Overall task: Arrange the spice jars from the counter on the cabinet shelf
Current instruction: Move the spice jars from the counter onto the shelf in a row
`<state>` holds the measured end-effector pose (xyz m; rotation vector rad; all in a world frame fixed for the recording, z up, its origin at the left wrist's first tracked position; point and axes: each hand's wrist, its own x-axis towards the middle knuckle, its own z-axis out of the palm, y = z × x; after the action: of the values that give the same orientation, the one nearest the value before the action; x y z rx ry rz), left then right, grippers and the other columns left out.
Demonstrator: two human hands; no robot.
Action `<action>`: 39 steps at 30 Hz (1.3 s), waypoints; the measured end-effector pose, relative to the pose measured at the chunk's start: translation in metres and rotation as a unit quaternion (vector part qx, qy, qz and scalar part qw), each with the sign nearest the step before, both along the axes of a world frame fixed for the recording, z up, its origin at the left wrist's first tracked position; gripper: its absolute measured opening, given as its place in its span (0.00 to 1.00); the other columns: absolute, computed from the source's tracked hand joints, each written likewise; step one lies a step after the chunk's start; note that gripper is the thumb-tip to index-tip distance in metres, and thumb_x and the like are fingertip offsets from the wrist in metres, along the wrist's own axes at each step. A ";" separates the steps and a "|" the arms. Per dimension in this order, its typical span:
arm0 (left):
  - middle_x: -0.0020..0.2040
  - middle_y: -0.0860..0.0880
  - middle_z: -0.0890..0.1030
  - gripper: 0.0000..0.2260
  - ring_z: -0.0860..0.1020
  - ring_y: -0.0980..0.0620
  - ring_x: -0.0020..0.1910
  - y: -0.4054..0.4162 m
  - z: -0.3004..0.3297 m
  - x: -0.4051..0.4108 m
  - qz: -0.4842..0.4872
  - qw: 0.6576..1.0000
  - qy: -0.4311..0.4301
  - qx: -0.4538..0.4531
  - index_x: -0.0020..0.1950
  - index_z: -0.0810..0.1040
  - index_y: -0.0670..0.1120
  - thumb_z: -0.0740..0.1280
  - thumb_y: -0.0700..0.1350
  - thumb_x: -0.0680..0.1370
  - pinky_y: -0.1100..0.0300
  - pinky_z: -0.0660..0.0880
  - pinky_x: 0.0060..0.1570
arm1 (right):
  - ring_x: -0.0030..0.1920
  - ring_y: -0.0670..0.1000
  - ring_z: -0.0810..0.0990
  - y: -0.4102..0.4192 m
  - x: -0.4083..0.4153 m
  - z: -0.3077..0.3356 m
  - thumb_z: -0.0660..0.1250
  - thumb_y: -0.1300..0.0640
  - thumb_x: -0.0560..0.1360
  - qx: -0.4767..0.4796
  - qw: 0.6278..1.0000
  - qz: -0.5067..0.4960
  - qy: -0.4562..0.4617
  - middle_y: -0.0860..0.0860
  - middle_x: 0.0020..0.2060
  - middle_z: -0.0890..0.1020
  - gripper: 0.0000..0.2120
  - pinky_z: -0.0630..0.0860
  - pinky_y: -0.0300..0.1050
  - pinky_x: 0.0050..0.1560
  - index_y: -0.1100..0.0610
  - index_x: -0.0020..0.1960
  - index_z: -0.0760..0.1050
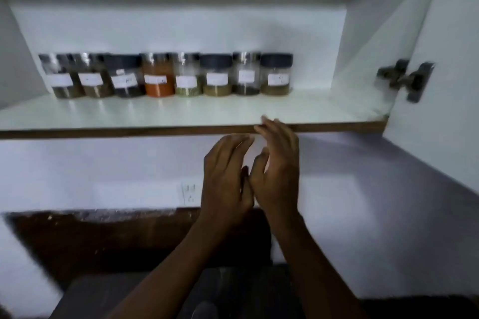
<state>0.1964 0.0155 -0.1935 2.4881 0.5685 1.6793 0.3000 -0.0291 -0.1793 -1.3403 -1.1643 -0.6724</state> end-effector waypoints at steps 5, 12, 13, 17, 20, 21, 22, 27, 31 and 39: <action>0.76 0.49 0.69 0.27 0.64 0.48 0.78 0.010 -0.167 -0.076 0.061 0.971 0.145 -0.181 0.75 0.70 0.44 0.67 0.45 0.76 0.44 0.63 0.75 | 0.80 0.45 0.61 0.001 -0.066 -0.165 0.63 0.68 0.78 -0.204 0.965 0.091 0.138 0.45 0.79 0.63 0.27 0.67 0.42 0.76 0.54 0.75 0.70; 0.82 0.51 0.57 0.40 0.56 0.48 0.81 0.014 -0.331 -0.133 0.075 0.822 0.361 -0.434 0.82 0.56 0.49 0.67 0.59 0.74 0.47 0.61 0.78 | 0.82 0.51 0.53 -0.010 -0.117 -0.350 0.70 0.51 0.76 -0.582 0.775 0.102 0.226 0.46 0.82 0.52 0.40 0.64 0.54 0.78 0.45 0.82 0.52; 0.83 0.50 0.54 0.42 0.55 0.48 0.82 0.013 -0.346 -0.136 0.066 0.804 0.380 -0.452 0.83 0.54 0.49 0.69 0.59 0.74 0.47 0.62 0.78 | 0.82 0.52 0.53 -0.011 -0.121 -0.363 0.70 0.50 0.75 -0.614 0.748 0.101 0.232 0.47 0.82 0.51 0.42 0.63 0.56 0.78 0.46 0.82 0.50; 0.83 0.46 0.56 0.43 0.60 0.46 0.81 0.007 -0.388 -0.145 0.013 0.750 0.394 -0.531 0.84 0.51 0.45 0.72 0.51 0.76 0.51 0.64 0.77 | 0.81 0.55 0.57 -0.020 -0.132 -0.397 0.70 0.46 0.75 -0.670 0.710 0.107 0.188 0.51 0.82 0.55 0.45 0.61 0.56 0.79 0.50 0.83 0.48; 0.81 0.45 0.61 0.42 0.64 0.44 0.79 0.002 -0.400 -0.150 0.004 0.746 0.372 -0.552 0.83 0.53 0.44 0.72 0.47 0.75 0.50 0.67 0.75 | 0.80 0.55 0.60 -0.024 -0.138 -0.408 0.71 0.46 0.74 -0.666 0.714 0.108 0.185 0.51 0.80 0.59 0.45 0.61 0.53 0.79 0.49 0.83 0.50; 0.80 0.45 0.64 0.41 0.66 0.44 0.78 0.001 -0.401 -0.151 0.005 0.749 0.363 -0.555 0.83 0.55 0.44 0.73 0.46 0.75 0.49 0.69 0.74 | 0.79 0.54 0.62 -0.025 -0.140 -0.410 0.72 0.46 0.73 -0.658 0.720 0.107 0.192 0.51 0.79 0.62 0.44 0.63 0.51 0.78 0.49 0.82 0.52; 0.79 0.44 0.66 0.40 0.68 0.45 0.76 0.000 -0.401 -0.153 0.005 0.751 0.352 -0.559 0.82 0.57 0.45 0.73 0.46 0.75 0.50 0.70 0.73 | 0.77 0.53 0.64 -0.025 -0.142 -0.410 0.73 0.46 0.72 -0.649 0.728 0.103 0.197 0.50 0.77 0.65 0.43 0.65 0.48 0.76 0.49 0.81 0.55; 0.70 0.49 0.76 0.34 0.77 0.49 0.68 0.013 -0.380 -0.171 -0.036 0.764 0.272 -0.584 0.78 0.65 0.48 0.74 0.43 0.73 0.47 0.76 0.67 | 0.74 0.48 0.68 -0.017 -0.145 -0.396 0.75 0.42 0.70 -0.599 0.752 0.111 0.253 0.46 0.74 0.68 0.41 0.69 0.47 0.74 0.45 0.78 0.60; 0.59 0.50 0.83 0.30 0.84 0.51 0.55 0.039 -0.340 -0.195 -0.125 0.737 0.227 -0.624 0.72 0.71 0.57 0.74 0.40 0.73 0.48 0.83 0.56 | 0.72 0.46 0.70 0.001 -0.144 -0.356 0.76 0.45 0.68 -0.553 0.727 0.187 0.362 0.43 0.73 0.70 0.42 0.71 0.43 0.68 0.38 0.76 0.59; 0.64 0.55 0.81 0.37 0.82 0.53 0.62 0.062 -0.230 -0.209 -0.185 0.804 0.104 -0.555 0.69 0.71 0.58 0.84 0.48 0.64 0.59 0.81 0.55 | 0.68 0.45 0.74 0.016 -0.148 -0.238 0.73 0.52 0.71 -0.444 0.764 0.300 0.359 0.42 0.70 0.71 0.37 0.78 0.45 0.66 0.38 0.75 0.60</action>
<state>-0.0123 0.0773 -0.4240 1.6955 0.7231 0.5774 0.1516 -0.0136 -0.4172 -1.6052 -1.1632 0.9421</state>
